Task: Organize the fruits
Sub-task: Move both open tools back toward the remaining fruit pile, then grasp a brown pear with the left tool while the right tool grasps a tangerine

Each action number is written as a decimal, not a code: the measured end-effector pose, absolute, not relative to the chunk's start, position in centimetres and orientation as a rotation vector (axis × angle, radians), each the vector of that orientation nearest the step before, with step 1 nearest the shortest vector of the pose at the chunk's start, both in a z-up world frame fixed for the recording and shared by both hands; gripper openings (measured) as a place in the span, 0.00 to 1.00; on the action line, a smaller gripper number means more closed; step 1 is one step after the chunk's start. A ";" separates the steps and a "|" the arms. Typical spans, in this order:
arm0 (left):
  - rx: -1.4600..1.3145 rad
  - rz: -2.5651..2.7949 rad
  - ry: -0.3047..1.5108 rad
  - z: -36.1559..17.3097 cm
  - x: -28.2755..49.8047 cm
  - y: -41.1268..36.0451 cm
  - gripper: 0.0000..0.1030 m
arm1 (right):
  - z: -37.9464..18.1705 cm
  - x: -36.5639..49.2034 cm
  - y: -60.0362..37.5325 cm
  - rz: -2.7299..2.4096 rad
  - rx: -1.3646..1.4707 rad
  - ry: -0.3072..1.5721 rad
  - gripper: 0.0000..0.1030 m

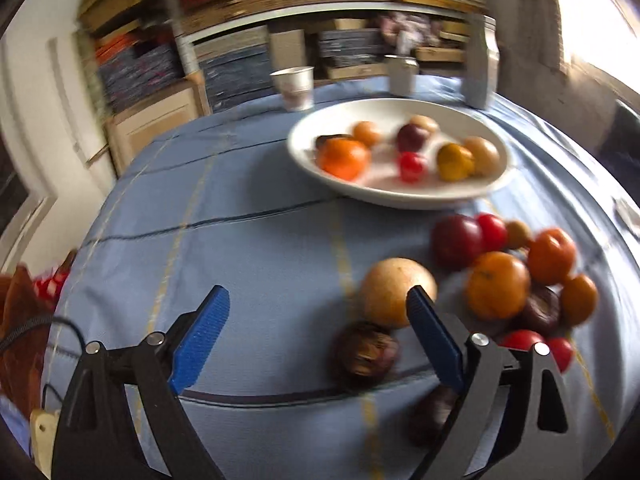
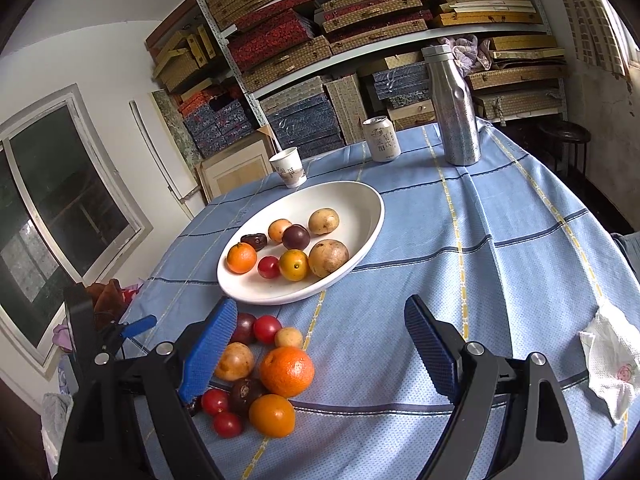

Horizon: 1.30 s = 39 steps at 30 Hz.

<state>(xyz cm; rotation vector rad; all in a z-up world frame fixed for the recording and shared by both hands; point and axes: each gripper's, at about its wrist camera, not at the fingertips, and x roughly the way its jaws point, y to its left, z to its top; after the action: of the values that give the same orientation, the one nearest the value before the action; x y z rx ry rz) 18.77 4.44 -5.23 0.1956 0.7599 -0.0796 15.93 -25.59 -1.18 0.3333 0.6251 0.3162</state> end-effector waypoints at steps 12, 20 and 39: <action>0.204 -0.239 0.803 -6.3 19.6 1.9 0.63 | -1.4 16.2 -25.2 0.324 0.319 0.635 0.84; 0.235 -0.307 0.846 -7.2 20.8 0.2 0.48 | -1.5 16.3 -25.1 0.321 0.308 0.643 0.84; 0.130 -0.185 0.856 -7.1 22.3 3.7 0.43 | -5.1 17.5 -19.4 0.365 0.079 0.802 0.77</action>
<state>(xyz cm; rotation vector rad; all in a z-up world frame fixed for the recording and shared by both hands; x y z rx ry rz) 22.33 3.67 -7.15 0.1304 0.8556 -0.1852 17.55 -19.37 -5.10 0.0788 0.8021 0.3650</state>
